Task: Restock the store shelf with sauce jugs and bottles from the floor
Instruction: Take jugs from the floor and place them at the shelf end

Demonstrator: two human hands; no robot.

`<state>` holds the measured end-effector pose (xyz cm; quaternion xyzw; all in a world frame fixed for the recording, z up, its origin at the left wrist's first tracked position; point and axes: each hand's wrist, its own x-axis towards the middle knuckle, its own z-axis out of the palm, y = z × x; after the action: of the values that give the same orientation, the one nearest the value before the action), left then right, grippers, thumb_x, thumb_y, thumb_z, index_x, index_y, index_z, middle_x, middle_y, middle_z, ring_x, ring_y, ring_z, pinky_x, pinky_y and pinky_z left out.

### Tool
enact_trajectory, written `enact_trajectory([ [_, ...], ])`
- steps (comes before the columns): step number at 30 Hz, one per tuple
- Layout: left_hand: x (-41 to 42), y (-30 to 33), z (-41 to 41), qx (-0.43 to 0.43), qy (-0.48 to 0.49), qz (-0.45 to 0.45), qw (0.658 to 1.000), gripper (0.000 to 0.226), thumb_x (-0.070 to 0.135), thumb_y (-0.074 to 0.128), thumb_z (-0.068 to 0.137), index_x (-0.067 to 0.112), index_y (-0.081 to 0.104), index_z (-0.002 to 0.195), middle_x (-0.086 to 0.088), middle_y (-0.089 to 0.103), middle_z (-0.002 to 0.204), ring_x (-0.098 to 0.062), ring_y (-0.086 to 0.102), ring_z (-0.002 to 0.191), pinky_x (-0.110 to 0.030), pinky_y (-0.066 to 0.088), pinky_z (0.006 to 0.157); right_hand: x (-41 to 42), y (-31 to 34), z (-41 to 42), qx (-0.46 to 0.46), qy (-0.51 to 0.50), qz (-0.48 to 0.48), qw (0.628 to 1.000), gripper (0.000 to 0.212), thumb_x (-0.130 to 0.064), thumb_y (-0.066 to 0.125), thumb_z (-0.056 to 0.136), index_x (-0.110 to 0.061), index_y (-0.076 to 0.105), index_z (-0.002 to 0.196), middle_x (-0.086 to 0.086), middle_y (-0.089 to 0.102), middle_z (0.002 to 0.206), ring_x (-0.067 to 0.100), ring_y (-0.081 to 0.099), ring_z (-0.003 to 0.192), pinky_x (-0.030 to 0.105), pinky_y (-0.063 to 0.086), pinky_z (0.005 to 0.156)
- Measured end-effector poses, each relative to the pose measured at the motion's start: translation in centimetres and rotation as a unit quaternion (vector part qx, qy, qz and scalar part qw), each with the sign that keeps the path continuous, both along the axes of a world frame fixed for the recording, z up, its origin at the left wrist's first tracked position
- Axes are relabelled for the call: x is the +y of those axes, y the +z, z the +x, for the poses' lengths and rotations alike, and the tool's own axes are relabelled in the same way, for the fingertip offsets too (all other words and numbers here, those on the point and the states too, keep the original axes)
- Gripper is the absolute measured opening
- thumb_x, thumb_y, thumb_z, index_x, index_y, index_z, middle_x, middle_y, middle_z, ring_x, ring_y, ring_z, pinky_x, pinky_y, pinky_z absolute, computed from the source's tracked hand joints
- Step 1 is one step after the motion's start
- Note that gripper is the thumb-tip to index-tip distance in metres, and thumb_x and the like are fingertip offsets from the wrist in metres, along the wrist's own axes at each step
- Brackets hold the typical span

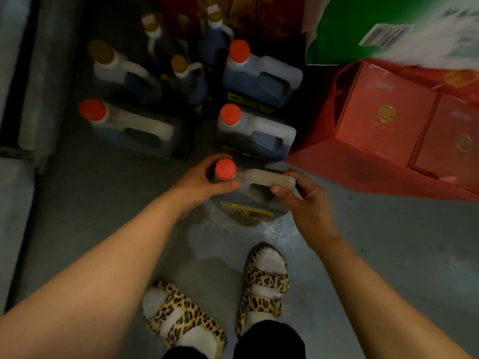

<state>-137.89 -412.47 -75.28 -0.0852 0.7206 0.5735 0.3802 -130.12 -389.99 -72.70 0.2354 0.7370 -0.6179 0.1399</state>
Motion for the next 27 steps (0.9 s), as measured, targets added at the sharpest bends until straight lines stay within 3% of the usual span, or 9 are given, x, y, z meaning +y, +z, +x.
enact_trajectory([
  [4,-2.1,2.4,3.0,-0.049,0.016,0.002,0.999,0.056,0.012,0.08,0.075,0.033,0.056,0.12,0.009,0.065,0.112,-0.004,0.061,0.1,-0.014,0.048,0.089,-0.8,3.3,1.1,-0.031,0.046,0.023,0.998,0.017,-0.025,0.077,0.085,-0.025,0.071,0.102,-0.005,0.072,0.107,0.008,0.066,0.103,0.023,0.051,0.086],
  [6,-2.8,4.7,4.6,-0.063,0.038,0.004,0.997,0.055,0.01,0.079,0.077,0.03,0.057,0.123,0.01,0.066,0.11,-0.004,0.062,0.099,-0.012,0.049,0.086,-1.3,5.8,1.6,-0.064,0.064,0.043,0.995,0.023,-0.032,0.078,0.085,-0.033,0.07,0.106,-0.01,0.067,0.127,0.005,0.06,0.117,0.027,0.048,0.098],
  [8,-3.6,7.5,5.8,-0.071,0.058,0.002,0.996,0.055,0.01,0.079,0.08,0.026,0.057,0.127,0.01,0.066,0.11,-0.002,0.062,0.098,-0.009,0.049,0.084,-1.9,9.0,1.6,-0.074,0.099,0.08,0.989,0.037,-0.038,0.076,0.085,-0.029,0.069,0.12,-0.013,0.061,0.137,0.002,0.055,0.123,0.026,0.047,0.102],
  [10,-4.4,11.0,6.5,-0.072,0.071,0.0,0.995,0.053,0.012,0.079,0.081,0.026,0.058,0.128,0.007,0.067,0.113,-0.005,0.062,0.102,-0.013,0.048,0.09,-2.7,12.8,1.3,-0.068,0.122,0.107,0.984,0.044,-0.041,0.076,0.085,-0.023,0.07,0.126,-0.013,0.065,0.13,0.0,0.059,0.115,0.026,0.051,0.098],
  [13,-5.9,17.2,6.4,-0.064,0.08,0.01,0.995,0.051,0.014,0.079,0.081,0.025,0.06,0.127,0.005,0.068,0.116,-0.009,0.062,0.108,-0.025,0.047,0.101,-4.1,19.3,0.5,-0.049,0.125,0.117,0.984,0.04,-0.044,0.078,0.083,-0.028,0.073,0.119,-0.018,0.07,0.118,-0.004,0.063,0.107,0.034,0.053,0.097],
  [15,-7.1,21.9,5.6,-0.042,0.084,0.006,0.996,0.052,0.023,0.082,0.078,0.027,0.061,0.126,0.007,0.068,0.116,-0.008,0.062,0.11,-0.029,0.048,0.104,-5.2,23.9,-0.3,-0.035,0.121,0.129,0.984,0.044,-0.054,0.077,0.077,-0.032,0.074,0.115,-0.018,0.073,0.114,0.002,0.066,0.109,0.042,0.053,0.097],
  [18,-9.2,29.8,4.2,0.001,0.088,-0.001,0.996,0.068,0.053,0.087,0.062,0.034,0.063,0.123,0.009,0.07,0.118,-0.008,0.062,0.115,-0.03,0.049,0.102,-7.1,31.4,-2.1,-0.003,0.124,0.132,0.984,0.044,-0.06,0.076,0.076,-0.036,0.074,0.113,-0.017,0.075,0.108,0.004,0.068,0.107,0.045,0.055,0.095],
  [21,-11.4,38.5,2.5,0.048,0.099,0.005,0.994,0.069,0.058,0.081,0.061,0.037,0.063,0.124,0.01,0.07,0.119,-0.008,0.06,0.118,-0.033,0.049,0.103,-9.2,39.5,-4.2,0.042,0.131,0.136,0.981,0.046,-0.069,0.072,0.071,-0.045,0.071,0.111,-0.017,0.075,0.105,0.007,0.069,0.105,0.047,0.056,0.092],
  [27,-15.5,56.0,-0.7,0.199,0.121,-0.006,0.973,0.069,0.087,0.072,0.048,0.052,0.062,0.106,0.01,0.068,0.116,-0.015,0.06,0.118,-0.033,0.052,0.096,-13.3,57.1,-8.1,0.173,0.161,0.152,0.96,0.047,-0.065,0.066,0.076,-0.033,0.069,0.11,-0.008,0.075,0.1,0.015,0.071,0.098,0.051,0.058,0.084],
])
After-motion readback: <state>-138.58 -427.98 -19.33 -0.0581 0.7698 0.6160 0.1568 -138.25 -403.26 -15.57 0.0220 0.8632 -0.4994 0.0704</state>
